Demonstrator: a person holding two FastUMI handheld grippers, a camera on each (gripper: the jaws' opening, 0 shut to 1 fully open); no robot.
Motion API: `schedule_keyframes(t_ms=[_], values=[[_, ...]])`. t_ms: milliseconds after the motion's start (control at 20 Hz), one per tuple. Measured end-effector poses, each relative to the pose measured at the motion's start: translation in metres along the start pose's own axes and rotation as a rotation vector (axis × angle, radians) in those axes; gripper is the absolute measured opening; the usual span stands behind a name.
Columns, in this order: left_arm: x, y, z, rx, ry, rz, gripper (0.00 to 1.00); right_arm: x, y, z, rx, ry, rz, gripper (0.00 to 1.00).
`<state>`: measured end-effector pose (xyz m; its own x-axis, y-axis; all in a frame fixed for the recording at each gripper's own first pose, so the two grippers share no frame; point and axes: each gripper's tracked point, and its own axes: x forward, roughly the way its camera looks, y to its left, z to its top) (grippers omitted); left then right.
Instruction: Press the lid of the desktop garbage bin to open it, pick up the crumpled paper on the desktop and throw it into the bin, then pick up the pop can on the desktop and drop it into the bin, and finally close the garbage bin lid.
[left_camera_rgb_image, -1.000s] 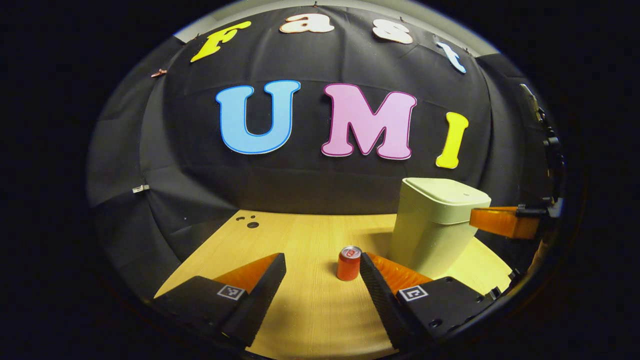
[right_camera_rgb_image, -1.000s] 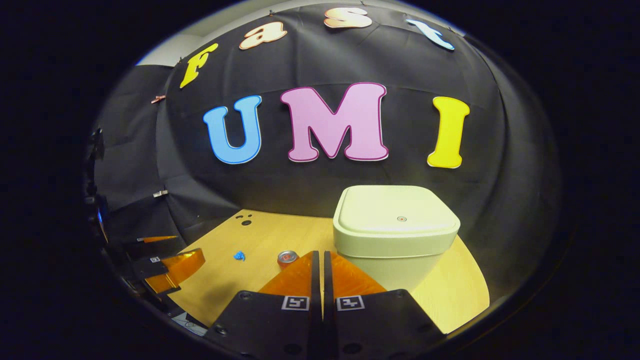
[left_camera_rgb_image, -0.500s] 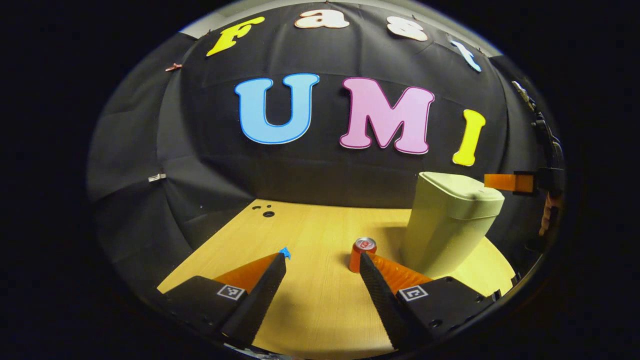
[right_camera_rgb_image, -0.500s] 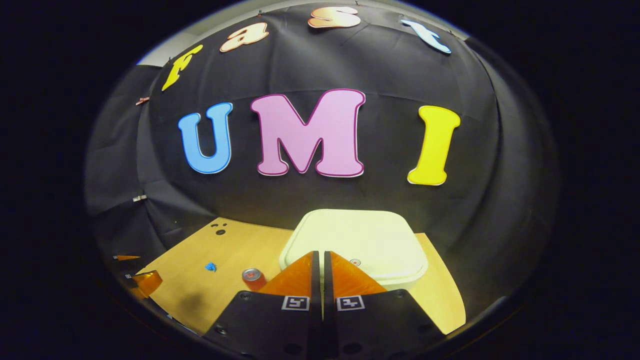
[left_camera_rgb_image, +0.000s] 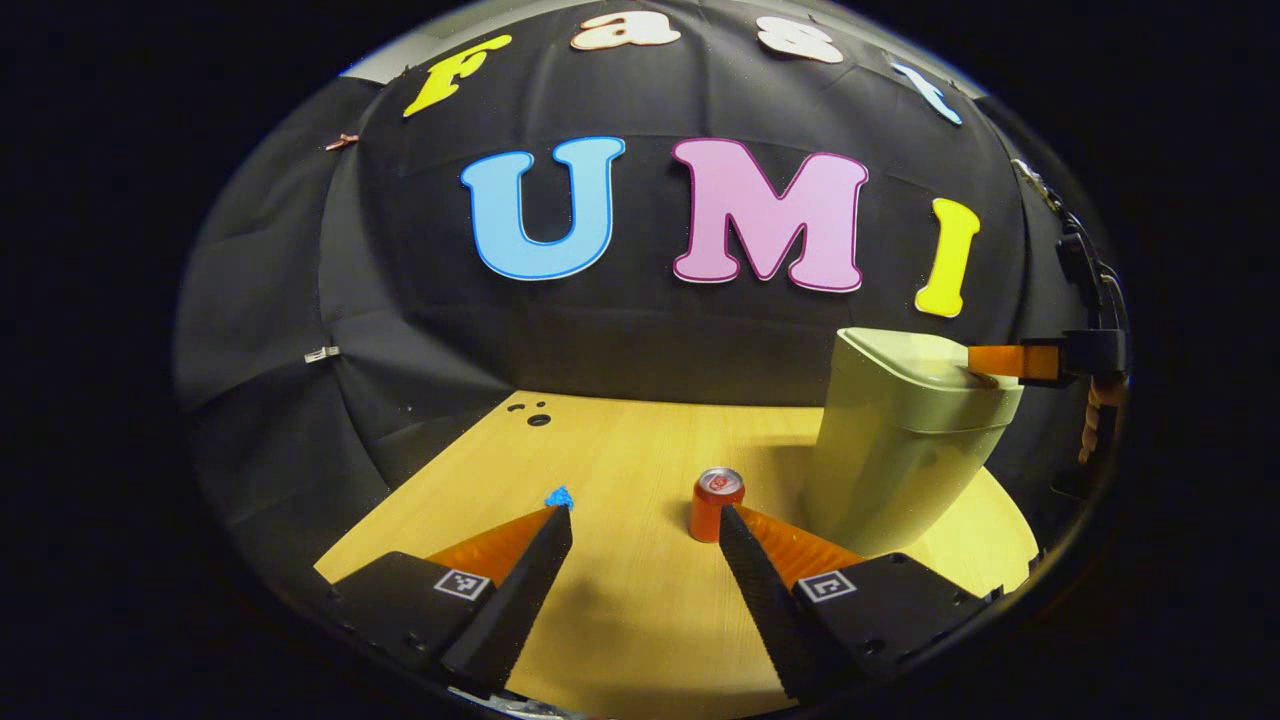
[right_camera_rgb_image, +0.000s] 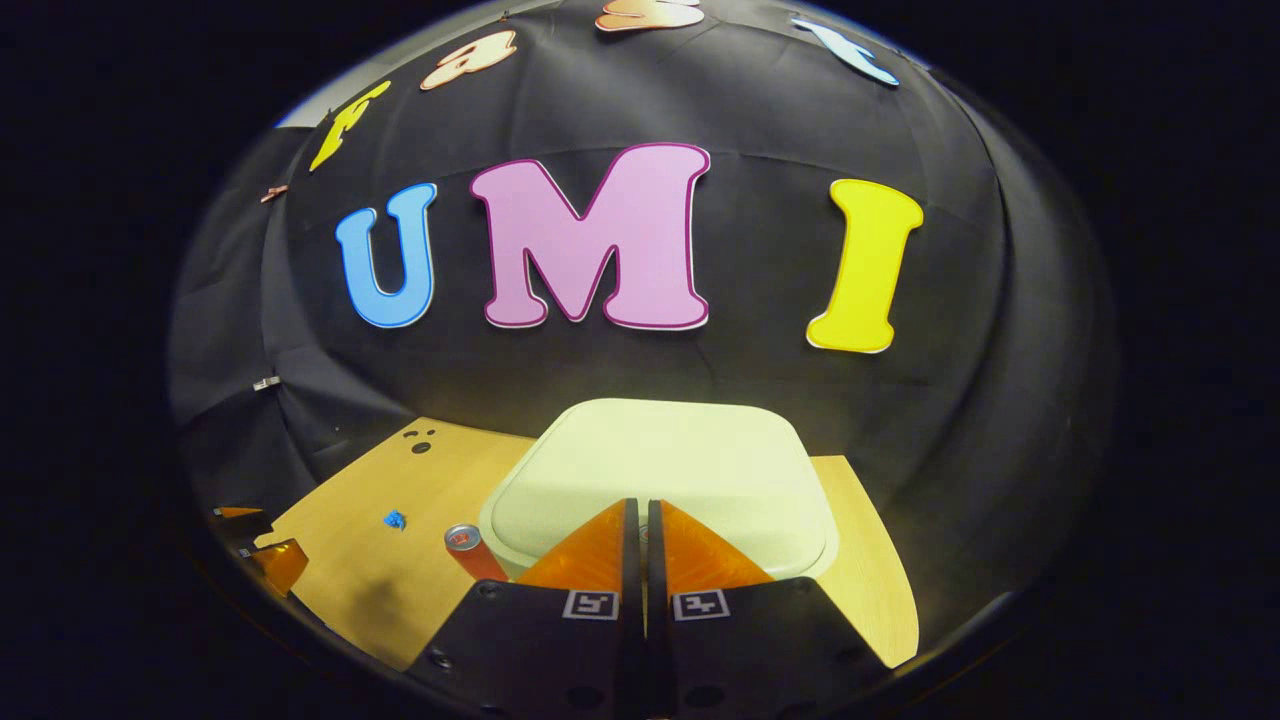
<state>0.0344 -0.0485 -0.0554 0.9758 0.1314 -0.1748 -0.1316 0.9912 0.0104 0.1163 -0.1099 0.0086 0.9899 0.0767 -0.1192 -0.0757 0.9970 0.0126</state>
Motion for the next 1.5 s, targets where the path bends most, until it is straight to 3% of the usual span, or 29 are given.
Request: schedule_keyframes(t_ms=[300, 500, 600, 750, 1150, 1300, 1500], values=[[0.009, -0.019, 0.006, -0.008, 0.003, 0.054, 0.95, 0.003, 0.001, 0.001, -0.023, -0.032, 0.032, 0.05], [0.014, -0.017, 0.007, -0.01, 0.014, 0.042, 0.95, 0.003, 0.001, -0.003, 0.008, -0.033, 0.042, 0.05], [0.018, -0.02, 0.005, -0.012, 0.024, 0.023, 0.95, 0.003, 0.004, -0.005, -0.057, -0.051, 0.044, 0.06], [0.024, -0.025, 0.007, 0.006, 0.019, -0.022, 0.95, 0.003, 0.006, -0.002, -0.125, -0.07, 0.012, 0.05], [0.03, 0.013, 0.013, 0.001, -0.028, -0.137, 0.95, -0.008, 0.0, 0.009, -0.053, -0.072, -0.142, 0.05], [0.038, 0.046, 0.003, 0.02, -0.038, -0.148, 0.95, -0.019, 0.003, 0.013, -0.045, -0.07, -0.201, 0.05], [0.052, 0.095, -0.009, -0.002, -0.035, -0.122, 0.95, -0.036, 0.02, 0.03, -0.046, -0.12, -0.225, 0.05]])
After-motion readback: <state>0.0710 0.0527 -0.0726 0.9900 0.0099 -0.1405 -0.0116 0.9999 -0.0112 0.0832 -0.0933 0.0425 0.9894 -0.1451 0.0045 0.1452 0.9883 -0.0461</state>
